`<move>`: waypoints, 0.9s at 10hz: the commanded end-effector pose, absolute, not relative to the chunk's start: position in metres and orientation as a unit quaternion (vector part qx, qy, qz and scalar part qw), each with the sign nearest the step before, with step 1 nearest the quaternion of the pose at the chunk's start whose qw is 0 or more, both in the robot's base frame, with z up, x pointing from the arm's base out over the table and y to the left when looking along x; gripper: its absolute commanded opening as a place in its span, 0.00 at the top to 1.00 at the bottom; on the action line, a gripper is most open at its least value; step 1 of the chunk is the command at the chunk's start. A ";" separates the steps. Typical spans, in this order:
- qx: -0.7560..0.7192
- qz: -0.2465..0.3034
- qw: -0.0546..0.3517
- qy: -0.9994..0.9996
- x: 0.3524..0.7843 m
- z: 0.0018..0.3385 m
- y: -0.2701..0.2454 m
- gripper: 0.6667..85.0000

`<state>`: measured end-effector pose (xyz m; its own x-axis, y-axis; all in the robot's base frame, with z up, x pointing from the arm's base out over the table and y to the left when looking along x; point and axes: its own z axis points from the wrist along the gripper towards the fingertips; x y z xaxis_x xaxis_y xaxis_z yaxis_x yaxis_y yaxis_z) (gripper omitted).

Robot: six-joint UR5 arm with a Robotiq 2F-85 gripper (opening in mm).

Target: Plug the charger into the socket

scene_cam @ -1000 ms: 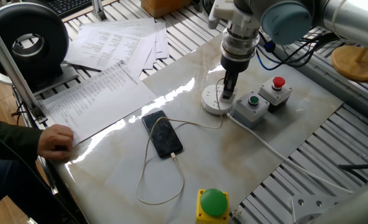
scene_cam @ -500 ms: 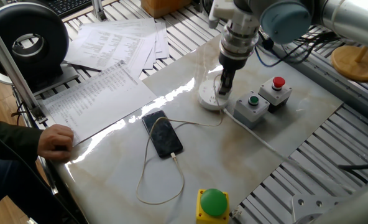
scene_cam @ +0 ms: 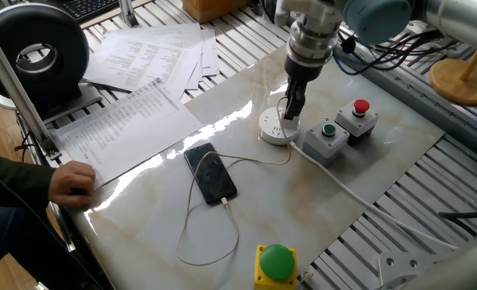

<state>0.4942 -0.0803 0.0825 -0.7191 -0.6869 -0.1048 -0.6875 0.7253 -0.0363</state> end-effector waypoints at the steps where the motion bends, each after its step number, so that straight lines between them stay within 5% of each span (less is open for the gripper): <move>1: -0.372 0.011 0.035 0.928 0.475 0.112 -0.085 0.21; 4: -0.322 0.003 -0.034 0.946 0.410 0.165 -0.107 0.34; 6: -0.265 0.006 -0.029 0.964 0.402 0.184 -0.108 1.00; 9: -0.212 0.029 0.015 0.977 0.420 0.203 -0.097 1.00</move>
<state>0.4174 -0.1039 0.1793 -0.8633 -0.5045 0.0125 -0.5041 0.8633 0.0257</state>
